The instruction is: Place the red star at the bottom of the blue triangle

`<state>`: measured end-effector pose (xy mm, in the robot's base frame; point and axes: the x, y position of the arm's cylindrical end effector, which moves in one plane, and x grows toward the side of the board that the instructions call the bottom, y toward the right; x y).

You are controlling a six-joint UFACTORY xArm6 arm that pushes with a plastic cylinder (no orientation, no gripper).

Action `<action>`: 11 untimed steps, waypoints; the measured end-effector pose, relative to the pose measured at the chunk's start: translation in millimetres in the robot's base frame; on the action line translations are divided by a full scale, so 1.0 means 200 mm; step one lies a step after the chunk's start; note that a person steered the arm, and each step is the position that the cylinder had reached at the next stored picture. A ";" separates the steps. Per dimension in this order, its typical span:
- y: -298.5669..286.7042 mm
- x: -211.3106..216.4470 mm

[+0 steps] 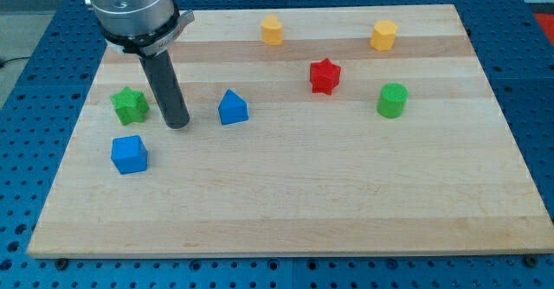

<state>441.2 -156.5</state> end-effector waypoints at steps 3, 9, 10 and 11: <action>0.15 -0.31; 1.05 -0.32; 1.09 -0.28; 1.04 -0.44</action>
<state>352.8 51.0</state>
